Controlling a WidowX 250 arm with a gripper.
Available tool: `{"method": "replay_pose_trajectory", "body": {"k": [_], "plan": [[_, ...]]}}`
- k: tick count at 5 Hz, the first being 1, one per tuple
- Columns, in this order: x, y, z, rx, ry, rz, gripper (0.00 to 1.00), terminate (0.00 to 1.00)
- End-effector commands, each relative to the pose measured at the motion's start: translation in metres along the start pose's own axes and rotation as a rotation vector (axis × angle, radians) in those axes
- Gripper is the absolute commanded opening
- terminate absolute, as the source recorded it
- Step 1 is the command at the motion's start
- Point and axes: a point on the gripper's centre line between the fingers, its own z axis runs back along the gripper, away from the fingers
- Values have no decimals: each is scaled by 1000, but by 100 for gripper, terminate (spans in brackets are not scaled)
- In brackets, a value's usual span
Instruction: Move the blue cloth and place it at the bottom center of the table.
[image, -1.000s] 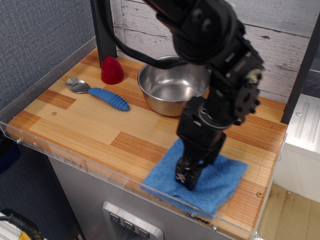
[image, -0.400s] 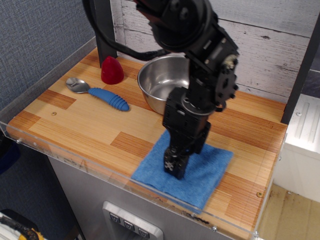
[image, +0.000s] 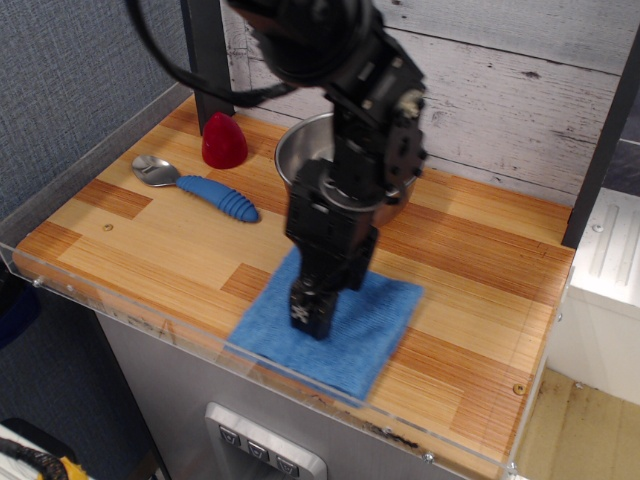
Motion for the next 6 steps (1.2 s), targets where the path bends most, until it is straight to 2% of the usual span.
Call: {"method": "replay_pose_trajectory", "body": {"k": [1,2,3,5,6], "plan": [[21,-2,16,-52,-12,48,100,0],[27,-3,15,-48,-17,62,100,0],[22,-3,18,-57,-15,61,100,0],[3,-1,59,-182,-15,30,100,0],[3,-1,59,-182,-15,30,100,0]]}}
